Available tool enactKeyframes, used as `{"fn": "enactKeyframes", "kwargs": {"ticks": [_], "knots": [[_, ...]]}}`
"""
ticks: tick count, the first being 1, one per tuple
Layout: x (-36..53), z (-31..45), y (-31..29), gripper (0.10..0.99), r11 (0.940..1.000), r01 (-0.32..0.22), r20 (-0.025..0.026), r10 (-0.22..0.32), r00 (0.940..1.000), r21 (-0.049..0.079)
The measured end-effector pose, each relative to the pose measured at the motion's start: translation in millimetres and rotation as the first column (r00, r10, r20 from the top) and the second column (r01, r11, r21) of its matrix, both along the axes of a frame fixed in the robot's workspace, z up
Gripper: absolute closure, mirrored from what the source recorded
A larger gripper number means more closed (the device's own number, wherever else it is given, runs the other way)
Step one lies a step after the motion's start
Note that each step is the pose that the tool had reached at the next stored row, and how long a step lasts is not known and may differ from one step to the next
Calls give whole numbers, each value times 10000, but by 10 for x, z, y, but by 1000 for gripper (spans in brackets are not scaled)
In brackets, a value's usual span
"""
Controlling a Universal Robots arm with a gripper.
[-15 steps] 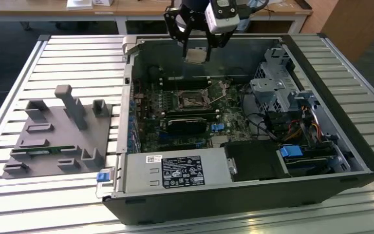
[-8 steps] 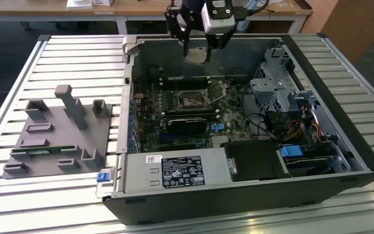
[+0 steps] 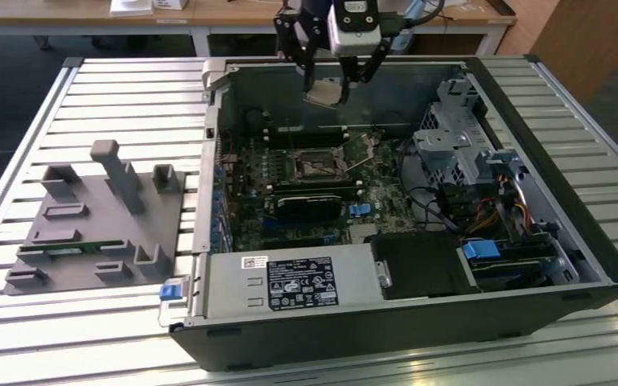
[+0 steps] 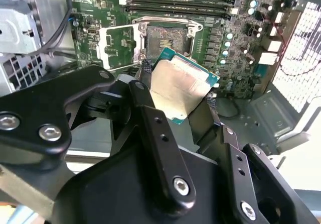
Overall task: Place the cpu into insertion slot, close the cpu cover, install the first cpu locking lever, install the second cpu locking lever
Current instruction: 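Place the cpu into insertion slot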
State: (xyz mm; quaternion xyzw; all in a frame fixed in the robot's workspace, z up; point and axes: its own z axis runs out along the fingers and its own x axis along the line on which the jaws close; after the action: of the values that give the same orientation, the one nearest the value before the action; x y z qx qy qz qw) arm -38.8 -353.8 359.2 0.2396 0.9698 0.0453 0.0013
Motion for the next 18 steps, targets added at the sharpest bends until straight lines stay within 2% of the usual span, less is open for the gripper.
{"fn": "enactKeyframes", "kwargs": {"ticks": [9, 18], "knots": [[0, -1, 0, 545, 9969, 781, 0, -781, 9969, 0], [0, -2, 1, 545, 9887, 1501, 0, -1501, 9887, 0]]}}
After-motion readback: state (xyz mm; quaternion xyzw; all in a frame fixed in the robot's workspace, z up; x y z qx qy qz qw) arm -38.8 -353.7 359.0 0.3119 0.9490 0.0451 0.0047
